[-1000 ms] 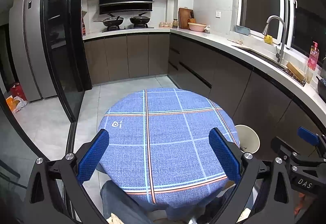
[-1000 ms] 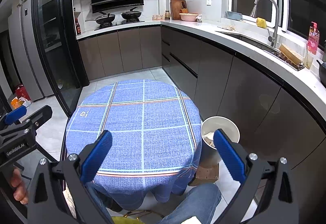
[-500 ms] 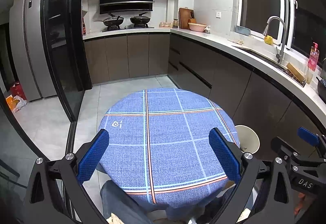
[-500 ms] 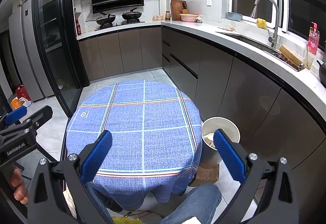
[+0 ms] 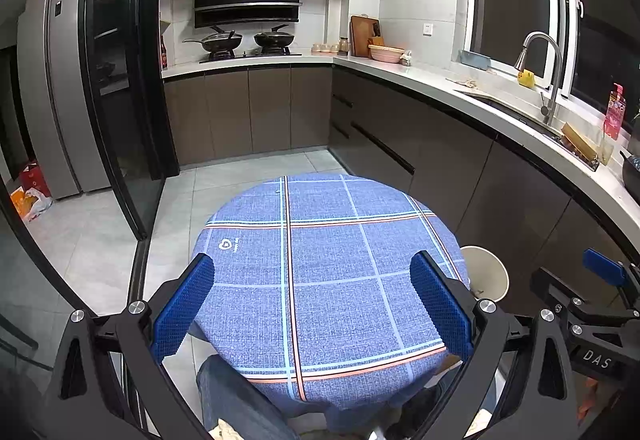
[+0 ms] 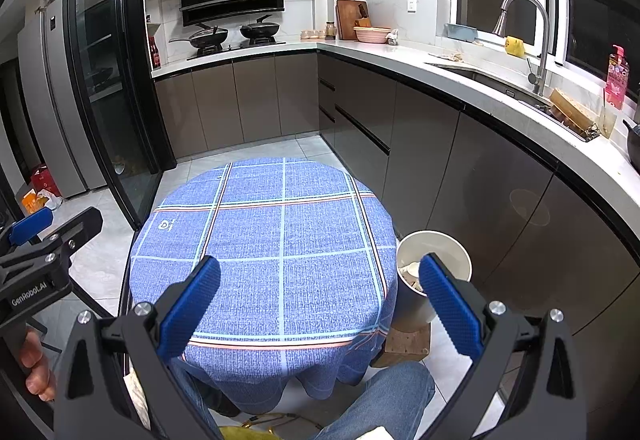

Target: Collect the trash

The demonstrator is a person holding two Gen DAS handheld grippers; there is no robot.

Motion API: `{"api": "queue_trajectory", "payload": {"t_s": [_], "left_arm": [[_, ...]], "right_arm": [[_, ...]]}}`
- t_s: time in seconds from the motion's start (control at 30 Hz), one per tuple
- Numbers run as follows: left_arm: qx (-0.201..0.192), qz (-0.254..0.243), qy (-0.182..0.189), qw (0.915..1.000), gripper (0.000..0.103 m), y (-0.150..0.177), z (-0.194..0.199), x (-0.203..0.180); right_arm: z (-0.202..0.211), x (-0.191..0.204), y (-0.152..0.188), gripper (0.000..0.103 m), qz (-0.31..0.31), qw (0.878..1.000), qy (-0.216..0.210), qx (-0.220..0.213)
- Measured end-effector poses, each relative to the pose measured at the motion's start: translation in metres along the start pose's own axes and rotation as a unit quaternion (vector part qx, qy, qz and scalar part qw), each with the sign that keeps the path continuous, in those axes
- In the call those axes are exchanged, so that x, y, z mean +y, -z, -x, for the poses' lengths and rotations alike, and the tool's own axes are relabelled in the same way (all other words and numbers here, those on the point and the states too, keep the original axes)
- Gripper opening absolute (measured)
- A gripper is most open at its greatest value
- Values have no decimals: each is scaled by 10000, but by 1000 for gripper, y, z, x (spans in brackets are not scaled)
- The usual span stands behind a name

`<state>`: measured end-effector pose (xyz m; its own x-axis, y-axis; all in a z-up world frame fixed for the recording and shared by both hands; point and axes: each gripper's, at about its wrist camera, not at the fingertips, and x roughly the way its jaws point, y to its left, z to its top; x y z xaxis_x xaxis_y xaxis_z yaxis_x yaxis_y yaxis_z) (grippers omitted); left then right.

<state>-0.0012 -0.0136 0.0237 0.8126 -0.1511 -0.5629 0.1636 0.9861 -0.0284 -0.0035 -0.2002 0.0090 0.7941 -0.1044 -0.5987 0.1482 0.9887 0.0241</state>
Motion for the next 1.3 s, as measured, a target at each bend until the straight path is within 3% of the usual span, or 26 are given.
{"api": "queue_trajectory", "payload": {"t_s": [1.3], "left_arm": [[54,0,68,10000,95,0,-7,6]], "right_arm": [[-9,-7,0,100,37,10000,-53,65]]}}
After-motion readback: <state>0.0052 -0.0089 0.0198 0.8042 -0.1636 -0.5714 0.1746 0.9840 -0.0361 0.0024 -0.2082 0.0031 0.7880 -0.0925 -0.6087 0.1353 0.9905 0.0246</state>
